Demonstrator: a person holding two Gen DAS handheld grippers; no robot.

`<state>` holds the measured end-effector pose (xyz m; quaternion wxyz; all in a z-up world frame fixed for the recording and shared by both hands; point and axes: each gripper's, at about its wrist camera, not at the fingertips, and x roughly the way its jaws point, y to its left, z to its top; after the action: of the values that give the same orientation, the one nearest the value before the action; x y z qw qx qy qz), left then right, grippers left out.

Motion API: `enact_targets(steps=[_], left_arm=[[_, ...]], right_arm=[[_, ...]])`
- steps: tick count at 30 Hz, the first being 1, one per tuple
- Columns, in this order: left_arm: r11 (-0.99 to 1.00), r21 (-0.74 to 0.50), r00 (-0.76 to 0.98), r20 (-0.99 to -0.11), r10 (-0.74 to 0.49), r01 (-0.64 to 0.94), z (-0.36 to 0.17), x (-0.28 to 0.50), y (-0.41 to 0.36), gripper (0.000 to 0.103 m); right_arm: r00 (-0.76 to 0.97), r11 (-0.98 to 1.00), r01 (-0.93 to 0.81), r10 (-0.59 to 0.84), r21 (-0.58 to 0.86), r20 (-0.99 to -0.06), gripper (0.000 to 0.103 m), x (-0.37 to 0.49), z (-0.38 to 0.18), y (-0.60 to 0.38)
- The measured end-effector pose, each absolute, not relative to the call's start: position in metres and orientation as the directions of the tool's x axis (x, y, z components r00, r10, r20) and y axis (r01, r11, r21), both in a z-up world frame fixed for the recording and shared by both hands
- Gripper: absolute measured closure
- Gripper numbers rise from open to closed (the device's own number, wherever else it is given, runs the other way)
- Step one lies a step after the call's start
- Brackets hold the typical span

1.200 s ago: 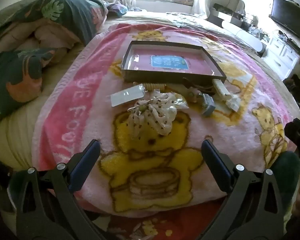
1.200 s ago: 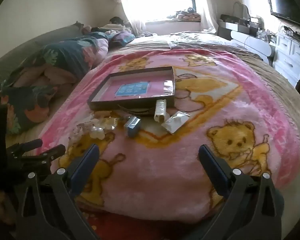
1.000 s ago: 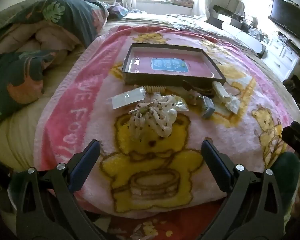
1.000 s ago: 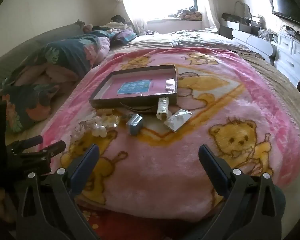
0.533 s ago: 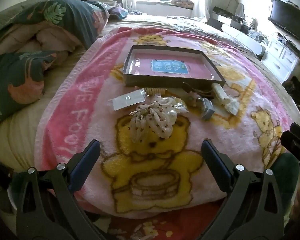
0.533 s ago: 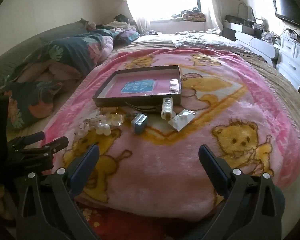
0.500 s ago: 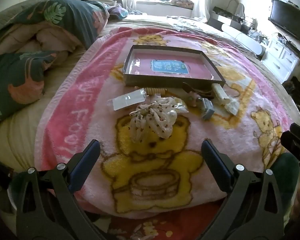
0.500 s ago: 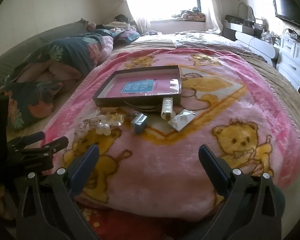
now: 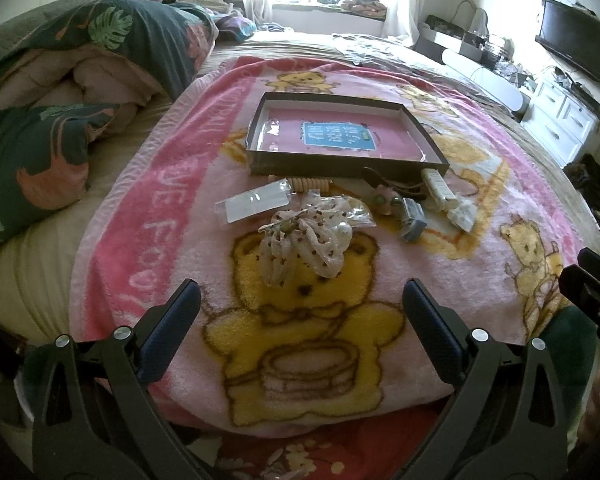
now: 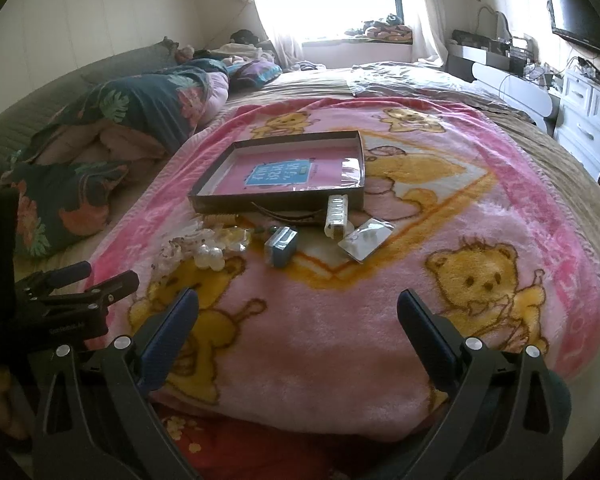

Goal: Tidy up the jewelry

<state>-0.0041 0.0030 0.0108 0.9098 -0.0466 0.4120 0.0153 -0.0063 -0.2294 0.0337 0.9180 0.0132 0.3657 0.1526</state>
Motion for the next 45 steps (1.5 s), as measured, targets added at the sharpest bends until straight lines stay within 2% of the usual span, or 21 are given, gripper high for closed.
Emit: enact_targets(steps=[45], left_arm=[[0.996,-0.073,0.667,-0.745,-0.020,-0.051,0.0142,-0.0053,-0.0017,0.008]], right_arm=[[0.685,0.952,-0.268,0.296,0.148,-0.666,0.004,-0.0062,0.0337,-0.2338]])
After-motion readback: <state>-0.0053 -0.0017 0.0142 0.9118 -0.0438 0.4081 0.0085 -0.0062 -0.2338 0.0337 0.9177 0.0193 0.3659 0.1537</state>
